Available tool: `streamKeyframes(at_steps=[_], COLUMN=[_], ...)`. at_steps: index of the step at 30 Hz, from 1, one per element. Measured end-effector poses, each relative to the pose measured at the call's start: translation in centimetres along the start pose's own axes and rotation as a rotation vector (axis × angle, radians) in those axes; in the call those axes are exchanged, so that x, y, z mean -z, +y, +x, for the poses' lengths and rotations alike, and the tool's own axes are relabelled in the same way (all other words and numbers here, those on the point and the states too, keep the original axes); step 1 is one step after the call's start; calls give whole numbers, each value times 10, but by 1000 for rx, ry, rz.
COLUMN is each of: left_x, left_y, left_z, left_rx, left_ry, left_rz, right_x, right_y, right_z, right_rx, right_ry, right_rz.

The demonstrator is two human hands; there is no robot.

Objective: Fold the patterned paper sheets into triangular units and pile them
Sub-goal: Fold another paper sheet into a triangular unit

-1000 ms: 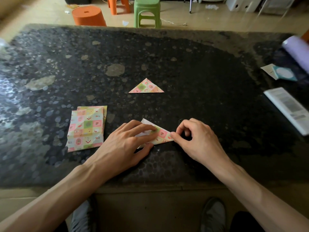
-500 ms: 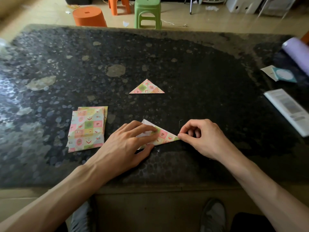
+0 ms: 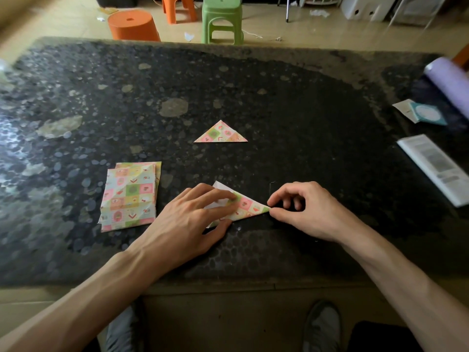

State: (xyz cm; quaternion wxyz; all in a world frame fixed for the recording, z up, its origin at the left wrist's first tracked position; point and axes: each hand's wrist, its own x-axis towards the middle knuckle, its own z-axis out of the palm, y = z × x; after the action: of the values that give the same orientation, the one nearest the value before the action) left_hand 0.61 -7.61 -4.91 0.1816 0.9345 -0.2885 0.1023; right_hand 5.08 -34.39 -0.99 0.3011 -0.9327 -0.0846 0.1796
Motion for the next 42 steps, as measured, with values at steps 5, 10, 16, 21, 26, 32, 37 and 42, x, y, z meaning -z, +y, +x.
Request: streamKeyframes(at_steps=[5,10,16,21,26,32,37,42], left_x=[-1,-1,-1,0,0,2,3,2], left_y=[-1,-2,-3,-1,-2,-1,0,0], left_z=[-1,0,-1,0,-1,0,0,-1], left_rx=[-17,-22,-27,-35,-33,-31,-29,-24], left_ry=[3,-2,-5,-3,-21,-34,-21,-21], left_rz=[19,26,40,38,43,47,46,40], right_x=[-8,-15,-19,-18,-18,-19,-18,-19], right_y=[-5,-8,-10,-10,-10,-9,-10,-9], right_z=[-1,-3,-4,-4,-3,-4,-3,-2], right_rx=[7,-6,-20,-15,-27,-19,-22,-23], right_ry=[76,134,153,147,146,150,141,140], right_rz=[-9,-39,-75,-61,-64,-64,-68,-67])
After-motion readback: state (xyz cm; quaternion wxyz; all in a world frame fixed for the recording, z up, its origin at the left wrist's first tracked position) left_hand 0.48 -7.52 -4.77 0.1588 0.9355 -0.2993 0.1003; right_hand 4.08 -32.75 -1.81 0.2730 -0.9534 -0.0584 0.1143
